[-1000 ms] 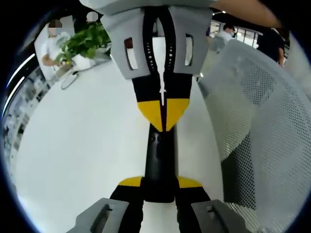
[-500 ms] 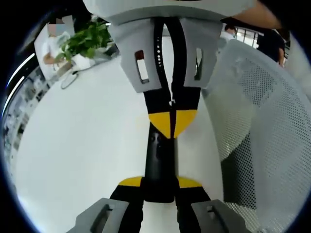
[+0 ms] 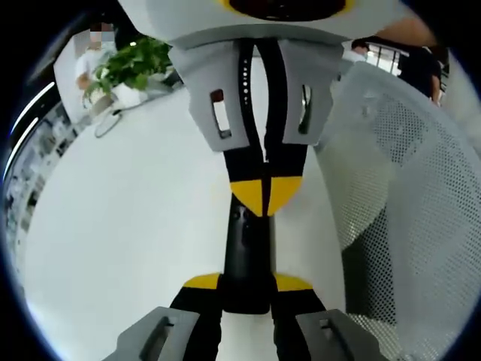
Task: Press the specified remote control buttons in sequence, fully releasing each button before pressing the next.
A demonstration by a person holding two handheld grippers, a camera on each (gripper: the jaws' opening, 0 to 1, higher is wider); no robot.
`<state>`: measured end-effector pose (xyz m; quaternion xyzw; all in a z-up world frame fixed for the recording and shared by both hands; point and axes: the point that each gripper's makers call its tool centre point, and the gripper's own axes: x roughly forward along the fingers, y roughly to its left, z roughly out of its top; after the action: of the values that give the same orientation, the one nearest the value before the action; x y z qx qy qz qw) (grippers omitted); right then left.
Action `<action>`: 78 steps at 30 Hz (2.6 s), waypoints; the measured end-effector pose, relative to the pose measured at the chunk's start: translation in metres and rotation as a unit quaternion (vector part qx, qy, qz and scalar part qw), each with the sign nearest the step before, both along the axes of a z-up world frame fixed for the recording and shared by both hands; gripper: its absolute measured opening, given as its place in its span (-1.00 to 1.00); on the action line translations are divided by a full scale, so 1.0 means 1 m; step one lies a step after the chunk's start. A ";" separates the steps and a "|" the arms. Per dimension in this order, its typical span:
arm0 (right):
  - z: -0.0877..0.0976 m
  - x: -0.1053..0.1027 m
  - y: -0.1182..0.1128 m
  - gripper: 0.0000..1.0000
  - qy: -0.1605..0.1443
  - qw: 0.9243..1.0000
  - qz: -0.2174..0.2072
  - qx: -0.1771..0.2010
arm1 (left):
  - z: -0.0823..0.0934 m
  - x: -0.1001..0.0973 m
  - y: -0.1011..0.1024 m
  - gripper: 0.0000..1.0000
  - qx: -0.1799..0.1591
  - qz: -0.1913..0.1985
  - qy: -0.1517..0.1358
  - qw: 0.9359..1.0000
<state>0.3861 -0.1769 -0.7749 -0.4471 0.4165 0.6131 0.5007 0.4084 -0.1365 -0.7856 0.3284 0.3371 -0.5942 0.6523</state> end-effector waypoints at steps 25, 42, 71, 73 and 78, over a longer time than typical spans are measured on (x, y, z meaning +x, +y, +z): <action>-0.003 -0.001 0.000 -1.00 -0.014 1.000 0.011 -0.003 | 0.001 -0.001 0.000 -0.54 -0.006 -0.001 -0.004 1.000; -0.002 -0.004 0.000 -1.00 -0.136 0.989 0.053 0.023 | 0.000 0.000 0.000 -0.54 -0.006 0.004 -0.003 1.000; 0.010 0.016 0.009 -1.00 -0.067 0.996 -0.013 0.060 | 0.002 -0.003 0.001 -0.54 -0.018 0.005 0.003 1.000; 0.009 0.015 0.009 -1.00 -0.063 0.996 -0.011 0.059 | 0.002 -0.002 0.001 -0.54 -0.018 0.005 0.003 1.000; 0.008 0.016 0.012 -1.00 -0.058 0.996 -0.009 0.059 | -0.001 0.000 0.002 -0.54 -0.018 0.004 0.003 1.000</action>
<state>0.4022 -0.1647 -0.7674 -0.4477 0.3537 0.6049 0.5555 0.4084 -0.1345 -0.7868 0.3132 0.3292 -0.5982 0.6600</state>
